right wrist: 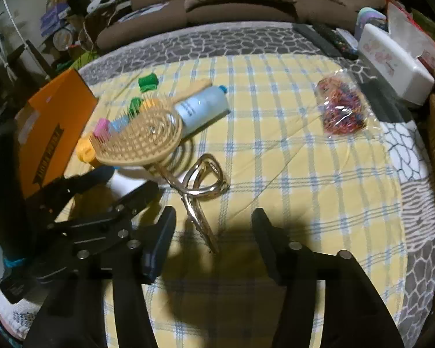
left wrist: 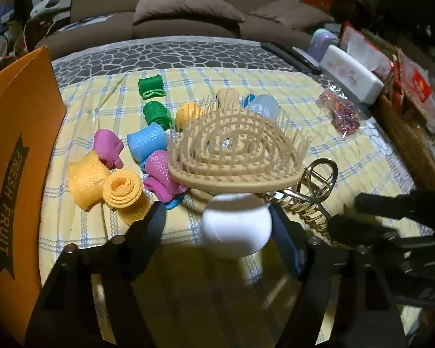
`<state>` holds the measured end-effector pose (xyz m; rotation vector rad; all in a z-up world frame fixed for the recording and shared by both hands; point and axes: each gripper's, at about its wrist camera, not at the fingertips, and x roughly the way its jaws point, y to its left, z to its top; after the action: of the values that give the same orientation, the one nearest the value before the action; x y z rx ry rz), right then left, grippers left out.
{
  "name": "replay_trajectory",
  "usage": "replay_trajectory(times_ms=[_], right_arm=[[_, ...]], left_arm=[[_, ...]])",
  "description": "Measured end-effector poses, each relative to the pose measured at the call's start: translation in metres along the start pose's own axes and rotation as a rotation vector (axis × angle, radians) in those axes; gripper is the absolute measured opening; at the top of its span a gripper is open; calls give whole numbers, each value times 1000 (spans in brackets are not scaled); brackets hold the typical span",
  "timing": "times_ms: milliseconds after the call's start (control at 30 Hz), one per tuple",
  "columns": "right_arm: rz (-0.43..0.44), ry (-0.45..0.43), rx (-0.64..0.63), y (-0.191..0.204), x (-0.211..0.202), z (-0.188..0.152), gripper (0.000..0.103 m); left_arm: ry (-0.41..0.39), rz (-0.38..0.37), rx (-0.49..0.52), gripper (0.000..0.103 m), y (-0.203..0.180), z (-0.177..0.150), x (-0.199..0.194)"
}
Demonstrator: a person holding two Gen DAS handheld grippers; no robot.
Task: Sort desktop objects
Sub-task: 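Grasp the white round container with the left tool while the right tool grasps the gold hair clip, then lift the white container and gold hair clip with both tools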
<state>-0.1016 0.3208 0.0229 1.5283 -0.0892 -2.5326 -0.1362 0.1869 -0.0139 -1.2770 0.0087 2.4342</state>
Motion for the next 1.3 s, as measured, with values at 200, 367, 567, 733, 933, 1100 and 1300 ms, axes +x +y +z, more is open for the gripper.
replay_trajectory(times_ms=[200,367,567,733,933,1100,1300], right_arm=[[-3,-2,0,1,15,-2,44],[-20,-29,-49,14,26,-3,30],[-3,-55,-48,12,21,-2,10],[44,-100,64,-8,0,4,7],[49,-167,122,-22,-33,12,5],[85,-173,122,-22,-49,17,6],[30,-54,135,-20,-21,7,40]], left_arm=[[-4,-22,-21,45,10,-1,-4],[-7,-18,-25,45,11,-4,-11],[-38,-30,-37,45,13,-3,-33],[-82,-57,-49,45,14,2,-60],[-141,-76,-35,45,13,10,-96],[-183,-77,-36,45,23,15,-125],[-206,-81,-53,45,39,16,-145]])
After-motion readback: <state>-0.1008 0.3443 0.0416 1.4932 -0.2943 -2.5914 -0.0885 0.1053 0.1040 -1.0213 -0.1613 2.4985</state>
